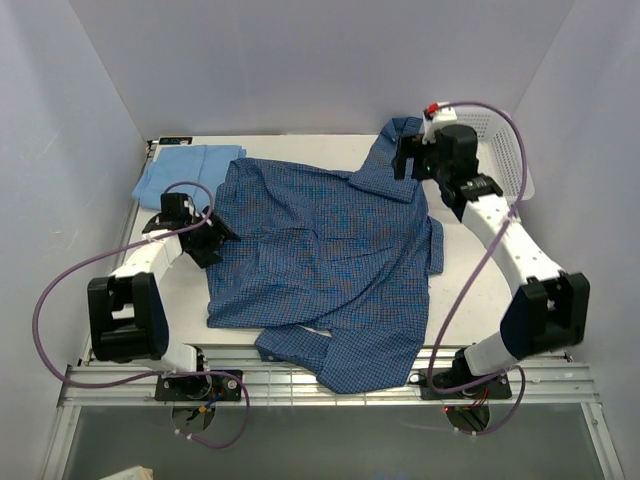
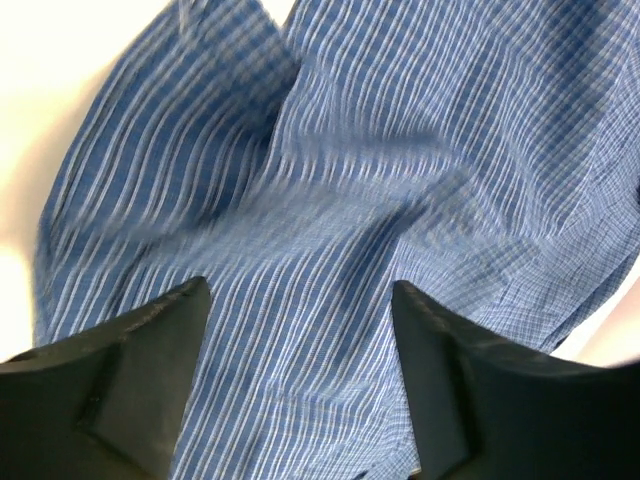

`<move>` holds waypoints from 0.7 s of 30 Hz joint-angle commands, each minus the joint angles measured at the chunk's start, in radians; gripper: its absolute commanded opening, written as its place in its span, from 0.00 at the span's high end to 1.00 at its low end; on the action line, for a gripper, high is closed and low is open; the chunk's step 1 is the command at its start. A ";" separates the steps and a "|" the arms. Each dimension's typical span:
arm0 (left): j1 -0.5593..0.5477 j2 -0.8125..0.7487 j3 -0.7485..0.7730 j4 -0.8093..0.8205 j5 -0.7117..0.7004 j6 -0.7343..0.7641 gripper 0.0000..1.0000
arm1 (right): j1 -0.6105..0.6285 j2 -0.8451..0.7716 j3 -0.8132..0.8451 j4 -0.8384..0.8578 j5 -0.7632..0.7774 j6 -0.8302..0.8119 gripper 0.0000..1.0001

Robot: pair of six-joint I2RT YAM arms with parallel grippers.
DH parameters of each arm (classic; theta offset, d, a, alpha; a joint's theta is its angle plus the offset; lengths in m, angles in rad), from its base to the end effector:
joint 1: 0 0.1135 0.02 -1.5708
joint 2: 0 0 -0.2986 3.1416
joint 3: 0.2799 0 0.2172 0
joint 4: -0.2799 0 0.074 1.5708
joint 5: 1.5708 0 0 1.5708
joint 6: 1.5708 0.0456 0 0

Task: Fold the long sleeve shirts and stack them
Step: Flatten the shirt out

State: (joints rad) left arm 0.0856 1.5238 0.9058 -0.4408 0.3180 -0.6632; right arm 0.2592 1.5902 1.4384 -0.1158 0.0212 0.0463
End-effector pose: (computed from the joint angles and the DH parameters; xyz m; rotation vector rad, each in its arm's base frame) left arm 0.2686 0.0087 0.2375 -0.8740 2.5316 -0.6108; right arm 0.3449 0.0904 0.4082 -0.1810 1.8338 0.1945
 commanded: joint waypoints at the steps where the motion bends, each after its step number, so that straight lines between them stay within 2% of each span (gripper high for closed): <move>1: -0.001 -0.187 -0.045 -0.137 -0.046 0.010 0.15 | 0.000 -0.224 -0.227 0.010 -0.047 0.098 0.10; 2: -0.001 -0.223 -0.054 -0.175 -0.112 0.007 0.11 | 0.003 -0.252 -0.325 -0.013 -0.038 0.149 0.10; 5: 0.000 -0.338 -0.080 -0.370 -0.218 -0.021 0.02 | 0.003 -0.346 -0.476 -0.134 -0.041 0.220 0.10; 7: -0.001 -0.369 -0.094 -0.509 -0.278 -0.042 0.02 | 0.003 -0.403 -0.535 -0.233 -0.032 0.256 0.10; 10: -0.001 -0.393 -0.136 -0.602 -0.266 -0.091 0.02 | 0.005 -0.463 -0.618 -0.376 -0.033 0.313 0.10; 14: -0.001 -0.396 -0.218 -0.575 -0.205 -0.151 0.02 | 0.005 -0.510 -0.687 -0.517 -0.058 0.383 0.10; 21: -0.012 -0.334 -0.281 -0.451 -0.073 -0.147 0.02 | 0.037 -0.448 -0.809 -0.529 -0.184 0.411 0.09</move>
State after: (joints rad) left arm 0.0830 1.1839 0.6254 -0.9607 0.1741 -0.7925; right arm 0.2676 1.1099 0.6533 -0.6056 -0.0814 0.4240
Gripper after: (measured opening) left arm 0.978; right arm 0.906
